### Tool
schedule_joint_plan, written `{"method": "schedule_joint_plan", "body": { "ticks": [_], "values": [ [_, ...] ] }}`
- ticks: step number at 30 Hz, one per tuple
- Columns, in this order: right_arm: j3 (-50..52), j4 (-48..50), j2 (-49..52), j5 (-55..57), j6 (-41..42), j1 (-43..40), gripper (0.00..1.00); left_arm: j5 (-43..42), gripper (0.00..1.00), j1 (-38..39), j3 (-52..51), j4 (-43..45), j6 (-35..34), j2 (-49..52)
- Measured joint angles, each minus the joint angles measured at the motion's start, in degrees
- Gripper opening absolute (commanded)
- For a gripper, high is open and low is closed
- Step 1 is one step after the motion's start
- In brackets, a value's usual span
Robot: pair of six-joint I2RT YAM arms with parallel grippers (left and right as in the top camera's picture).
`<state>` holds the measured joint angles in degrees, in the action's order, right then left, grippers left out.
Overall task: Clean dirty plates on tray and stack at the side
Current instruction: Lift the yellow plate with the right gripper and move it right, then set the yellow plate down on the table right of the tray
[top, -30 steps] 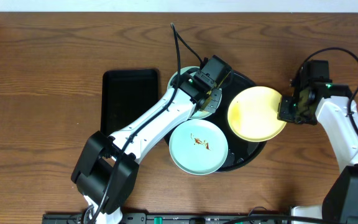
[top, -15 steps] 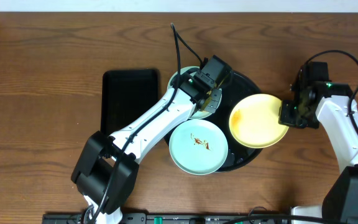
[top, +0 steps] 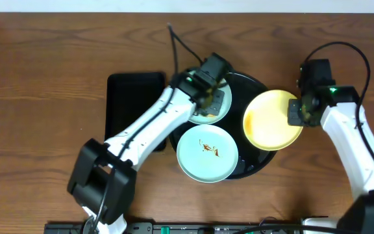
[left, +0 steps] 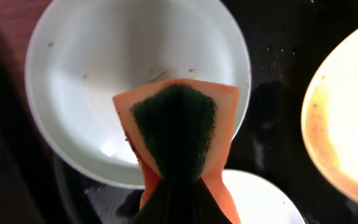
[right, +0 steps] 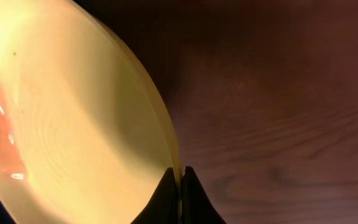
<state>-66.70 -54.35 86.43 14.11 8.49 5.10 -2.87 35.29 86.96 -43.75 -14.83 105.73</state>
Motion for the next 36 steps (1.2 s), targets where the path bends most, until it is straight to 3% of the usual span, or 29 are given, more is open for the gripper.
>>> {"method": "schedule_joint_plan", "body": {
  "ticks": [7, 18, 36],
  "values": [
    [-0.4, 6.6, -6.3, 11.8, -3.1, 7.4, 0.01, -6.3, 0.07, -8.3, 0.0, -4.4, 0.0, -1.6],
    [-0.7, 15.0, -6.6, 32.9, -11.5, 21.6, 0.01, -12.4, 0.08, -16.0, 0.0, -5.7, 0.0, -1.6],
    [-0.7, 20.7, -6.6, 46.1, -20.7, 28.0, 0.01, -16.7, 0.08, -17.9, 0.0, -5.8, 0.0, -1.6]
  ]
}}
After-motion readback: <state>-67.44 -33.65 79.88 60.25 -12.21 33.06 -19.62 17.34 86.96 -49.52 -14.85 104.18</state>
